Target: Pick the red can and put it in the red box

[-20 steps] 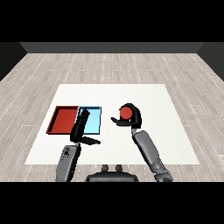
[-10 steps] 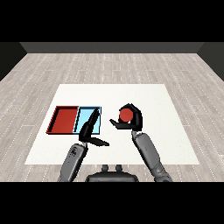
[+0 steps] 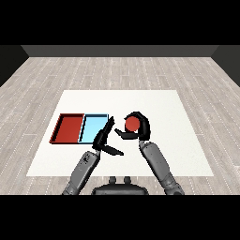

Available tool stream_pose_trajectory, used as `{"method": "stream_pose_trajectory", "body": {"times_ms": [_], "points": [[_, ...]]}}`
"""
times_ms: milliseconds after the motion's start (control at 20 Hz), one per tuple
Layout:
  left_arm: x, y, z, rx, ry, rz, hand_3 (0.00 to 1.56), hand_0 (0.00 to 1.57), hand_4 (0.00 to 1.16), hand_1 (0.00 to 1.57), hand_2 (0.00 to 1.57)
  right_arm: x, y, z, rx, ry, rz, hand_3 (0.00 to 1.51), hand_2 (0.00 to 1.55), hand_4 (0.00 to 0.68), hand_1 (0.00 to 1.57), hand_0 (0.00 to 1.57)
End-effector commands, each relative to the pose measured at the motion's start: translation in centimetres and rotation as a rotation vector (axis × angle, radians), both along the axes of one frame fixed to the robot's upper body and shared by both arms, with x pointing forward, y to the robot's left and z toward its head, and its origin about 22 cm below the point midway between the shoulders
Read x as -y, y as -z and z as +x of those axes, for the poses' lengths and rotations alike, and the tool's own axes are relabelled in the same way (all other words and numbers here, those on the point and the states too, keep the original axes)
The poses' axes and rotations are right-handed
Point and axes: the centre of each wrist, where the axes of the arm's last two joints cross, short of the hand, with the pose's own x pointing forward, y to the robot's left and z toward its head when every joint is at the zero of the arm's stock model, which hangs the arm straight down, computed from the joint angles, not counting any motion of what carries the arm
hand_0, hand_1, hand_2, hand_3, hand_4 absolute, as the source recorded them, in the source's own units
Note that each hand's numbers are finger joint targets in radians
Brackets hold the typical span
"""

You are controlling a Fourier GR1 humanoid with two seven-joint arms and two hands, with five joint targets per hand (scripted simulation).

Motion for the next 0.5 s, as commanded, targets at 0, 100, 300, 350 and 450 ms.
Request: {"method": "stream_pose_trajectory", "body": {"times_ms": [0,100,300,350,450], "points": [[1.6,1.1,-2.0,-0.048,0.018,-0.004,0.00,0.00,0.00,0.00,0.00,1.6,-1.4,-0.2,0.010,-0.011,-0.005,1.41,1.48,0.650,1.57,1.57],[2.9,1.5,0.2,-0.054,0.049,0.006,0.00,0.00,0.00,0.00,0.00,0.7,-1.6,0.1,0.025,-0.010,0.008,1.41,1.48,0.648,1.57,1.57],[3.9,1.2,0.7,-0.096,0.041,-0.031,0.00,0.00,0.00,0.00,0.00,-0.6,-2.1,-0.8,-0.001,-0.034,0.008,1.42,1.48,0.648,1.57,1.57],[2.7,0.1,-0.2,-0.090,0.059,-0.051,0.00,0.00,0.00,0.00,0.00,-0.3,-1.2,-0.6,0.017,-0.046,0.012,1.42,1.48,0.650,1.57,1.57],[3.6,1.9,0.2,-0.114,0.060,-0.030,0.00,0.00,0.00,0.00,0.00,-1.7,0.2,-0.7,0.011,-0.057,0.005,1.41,1.48,0.644,1.57,1.57]]}}
